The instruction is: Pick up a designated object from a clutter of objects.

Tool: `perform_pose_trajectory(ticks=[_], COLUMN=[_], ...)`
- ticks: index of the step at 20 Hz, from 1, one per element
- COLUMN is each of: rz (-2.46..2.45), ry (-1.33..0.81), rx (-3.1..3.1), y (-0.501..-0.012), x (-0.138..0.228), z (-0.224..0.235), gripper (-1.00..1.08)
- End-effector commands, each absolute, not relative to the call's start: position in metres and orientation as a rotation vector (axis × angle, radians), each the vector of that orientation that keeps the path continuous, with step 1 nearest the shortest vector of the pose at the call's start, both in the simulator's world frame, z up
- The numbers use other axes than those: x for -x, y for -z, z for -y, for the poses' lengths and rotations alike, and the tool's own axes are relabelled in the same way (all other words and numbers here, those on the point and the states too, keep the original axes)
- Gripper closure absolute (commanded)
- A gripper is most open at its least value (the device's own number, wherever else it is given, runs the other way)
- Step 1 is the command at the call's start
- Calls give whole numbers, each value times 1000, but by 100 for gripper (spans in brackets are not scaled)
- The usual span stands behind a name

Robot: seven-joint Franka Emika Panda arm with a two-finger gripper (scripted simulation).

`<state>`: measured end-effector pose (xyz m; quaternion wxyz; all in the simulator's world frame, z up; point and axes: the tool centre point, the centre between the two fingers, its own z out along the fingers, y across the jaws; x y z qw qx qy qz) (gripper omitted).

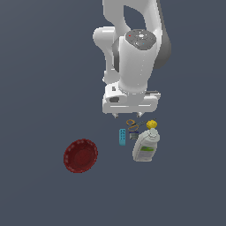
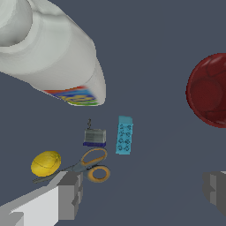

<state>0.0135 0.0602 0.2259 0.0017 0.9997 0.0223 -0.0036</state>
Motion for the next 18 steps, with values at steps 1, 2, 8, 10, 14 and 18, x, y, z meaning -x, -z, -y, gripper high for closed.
perform_pose_trajectory(ticks=[1, 2, 8, 10, 14, 18], rz=[-57, -52, -26, -20, -11, -5], ry=[10, 8, 3, 2, 1, 0], rx=[-3135, -3135, -3135, -3137, -3139, -3141], y=[-198, -186, -124, -108, -84, -69], x=[-17, -18, -19, -17, -14, -11], z=[-71, -75, -99, -106, -115, -121], gripper=[-92, -92, -92, -92, -92, -92])
